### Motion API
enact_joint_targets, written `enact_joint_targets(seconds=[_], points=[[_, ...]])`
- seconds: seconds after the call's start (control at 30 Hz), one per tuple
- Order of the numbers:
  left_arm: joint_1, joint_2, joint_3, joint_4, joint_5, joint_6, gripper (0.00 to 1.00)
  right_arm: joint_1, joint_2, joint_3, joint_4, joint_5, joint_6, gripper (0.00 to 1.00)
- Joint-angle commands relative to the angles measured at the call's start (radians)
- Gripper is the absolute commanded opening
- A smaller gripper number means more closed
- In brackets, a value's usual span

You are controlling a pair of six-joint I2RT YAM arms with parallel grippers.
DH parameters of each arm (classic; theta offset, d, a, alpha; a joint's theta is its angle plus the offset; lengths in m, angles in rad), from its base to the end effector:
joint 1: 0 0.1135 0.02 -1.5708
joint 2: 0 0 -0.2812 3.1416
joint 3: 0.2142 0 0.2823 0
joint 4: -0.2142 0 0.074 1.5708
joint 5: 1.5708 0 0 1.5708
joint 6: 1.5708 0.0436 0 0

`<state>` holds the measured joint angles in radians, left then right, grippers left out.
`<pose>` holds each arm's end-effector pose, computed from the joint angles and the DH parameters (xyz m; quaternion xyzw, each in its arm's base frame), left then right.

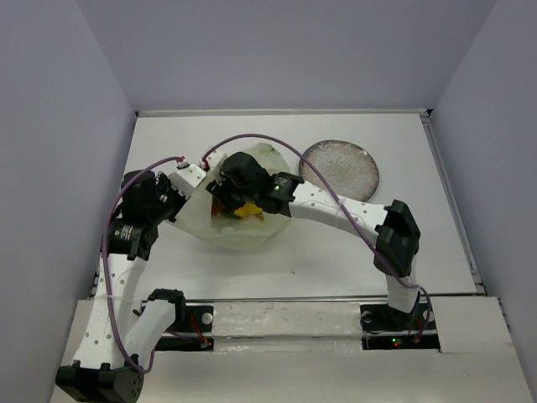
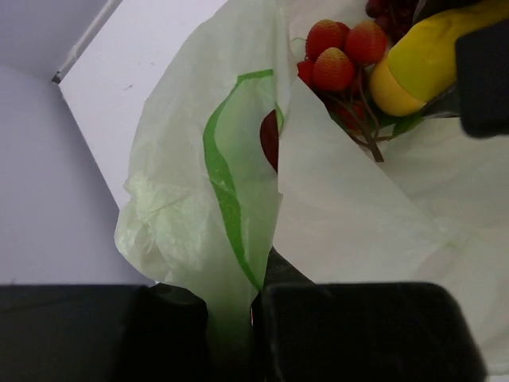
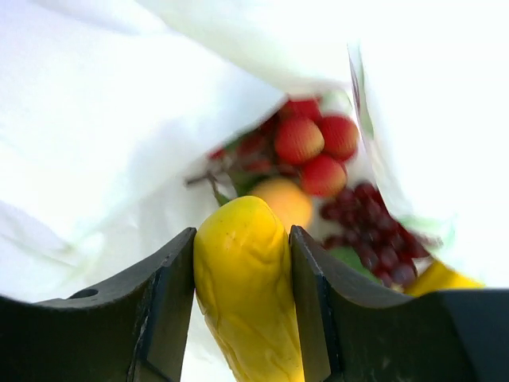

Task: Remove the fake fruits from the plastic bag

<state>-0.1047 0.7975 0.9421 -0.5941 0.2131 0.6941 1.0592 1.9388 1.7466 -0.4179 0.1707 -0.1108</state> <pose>0.1909 -0.0293 0.3632 0.3796 0.7538 0.0674 0.5321 0.2509 0.4317 0.3151 -0.4551 0.7584 0.1430 0.4441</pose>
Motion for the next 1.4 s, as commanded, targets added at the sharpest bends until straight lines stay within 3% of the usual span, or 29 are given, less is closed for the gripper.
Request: enact_joint_targets(seconds=[0.0, 0.13, 0.17, 0.27, 0.4, 0.53, 0.67, 0.73, 0.8, 0.83, 0.97, 1.13, 1.23, 1.27, 1.37], points=[[0.005, 0.017, 0.012, -0.003, -0.066, 0.004, 0.21, -0.043, -0.05, 0.099, 0.08, -0.053, 0.075, 0.09], [0.003, 0.042, 0.03, 0.002, -0.067, -0.001, 0.21, -0.083, -0.087, 0.145, 0.191, -0.166, 0.177, 0.09], [0.002, 0.063, 0.038, 0.004, -0.081, -0.011, 0.21, -0.084, -0.092, 0.181, 0.23, -0.242, 0.201, 0.08], [-0.003, 0.113, 0.073, 0.011, -0.109, -0.066, 0.2, -0.108, -0.061, 0.342, 0.22, -0.284, 0.287, 0.08], [-0.003, 0.16, 0.116, 0.014, -0.11, -0.163, 0.2, -0.166, -0.093, 0.407, 0.199, -0.185, 0.393, 0.04], [-0.004, 0.138, 0.055, 0.063, -0.092, -0.237, 0.18, -0.3, -0.182, 0.413, 0.185, -0.059, 0.459, 0.02], [-0.041, 0.042, -0.023, 0.105, -0.061, -0.174, 0.18, -0.436, -0.237, 0.291, 0.107, 0.184, 0.334, 0.01], [-0.058, -0.007, -0.064, 0.105, -0.058, -0.09, 0.19, -0.494, -0.267, 0.095, 0.107, 0.242, 0.307, 0.01], [-0.072, -0.081, -0.101, 0.09, -0.055, -0.012, 0.2, -0.606, -0.297, -0.057, 0.103, 0.192, 0.368, 0.01], [-0.072, -0.098, -0.101, 0.073, -0.05, -0.011, 0.2, -0.639, -0.302, -0.058, 0.106, 0.172, 0.393, 0.01], [-0.085, -0.144, -0.153, 0.013, -0.078, 0.056, 0.21, -0.718, -0.272, -0.243, 0.16, 0.185, 0.428, 0.01], [-0.087, -0.146, -0.174, 0.002, -0.098, 0.051, 0.21, -0.754, -0.154, -0.288, 0.229, 0.167, 0.444, 0.01], [-0.089, -0.153, -0.174, 0.008, -0.083, 0.041, 0.22, -0.754, -0.091, -0.274, 0.229, 0.24, 0.436, 0.12], [-0.089, -0.155, -0.174, 0.016, -0.072, 0.038, 0.22, -0.763, -0.054, -0.268, 0.229, 0.242, 0.419, 0.27], [-0.087, -0.155, -0.161, 0.025, -0.058, 0.019, 0.23, -0.763, -0.021, -0.23, 0.202, 0.221, 0.401, 0.52]])
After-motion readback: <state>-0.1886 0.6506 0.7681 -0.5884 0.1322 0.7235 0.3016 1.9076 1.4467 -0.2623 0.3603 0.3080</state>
